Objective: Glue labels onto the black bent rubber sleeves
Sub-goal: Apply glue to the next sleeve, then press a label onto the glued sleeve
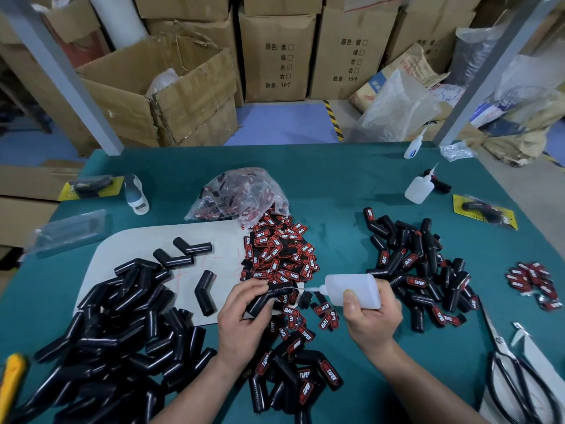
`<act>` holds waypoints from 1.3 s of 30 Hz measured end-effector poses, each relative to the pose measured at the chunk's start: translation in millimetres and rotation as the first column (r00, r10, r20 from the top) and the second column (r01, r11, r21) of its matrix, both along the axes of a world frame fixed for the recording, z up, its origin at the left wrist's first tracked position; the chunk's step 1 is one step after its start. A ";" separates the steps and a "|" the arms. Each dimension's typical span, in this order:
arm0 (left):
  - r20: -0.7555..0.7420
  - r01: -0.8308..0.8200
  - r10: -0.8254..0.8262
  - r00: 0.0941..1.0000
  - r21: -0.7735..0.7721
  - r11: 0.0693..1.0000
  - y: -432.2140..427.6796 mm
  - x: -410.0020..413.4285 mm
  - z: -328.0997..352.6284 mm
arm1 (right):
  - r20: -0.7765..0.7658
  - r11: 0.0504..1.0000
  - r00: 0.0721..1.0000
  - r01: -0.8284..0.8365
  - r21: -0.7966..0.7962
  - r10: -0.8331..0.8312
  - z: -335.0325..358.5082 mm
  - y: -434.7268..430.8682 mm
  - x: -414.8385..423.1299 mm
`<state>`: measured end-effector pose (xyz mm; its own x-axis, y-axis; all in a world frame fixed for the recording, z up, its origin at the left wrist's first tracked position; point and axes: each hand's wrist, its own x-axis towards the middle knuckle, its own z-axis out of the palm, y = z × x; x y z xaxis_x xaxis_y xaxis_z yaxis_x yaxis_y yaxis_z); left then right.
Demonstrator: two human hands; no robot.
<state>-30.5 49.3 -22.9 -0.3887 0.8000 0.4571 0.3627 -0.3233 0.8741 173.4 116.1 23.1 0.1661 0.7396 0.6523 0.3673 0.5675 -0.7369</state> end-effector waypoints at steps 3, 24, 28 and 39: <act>-0.002 -0.004 0.004 1.000 0.016 1.000 0.0 -0.4 -0.4 | 0.006 1.000 1.000 -0.010 0.002 0.010 -0.3 0.9 0.8; 0.076 -0.027 0.026 0.997 0.004 1.000 1.5 -0.7 -3.6 | -0.257 0.853 0.944 -0.302 -0.426 0.206 -17.8 31.6 9.9; 0.100 -0.011 0.014 0.995 -0.035 0.999 1.8 -0.6 -2.6 | 0.143 0.839 0.957 -0.143 -0.525 0.253 -35.9 40.6 11.2; 0.145 0.005 0.020 0.989 -0.171 0.985 1.0 -1.4 -5.1 | 0.438 0.861 0.880 0.069 -0.504 0.186 -41.3 48.2 19.8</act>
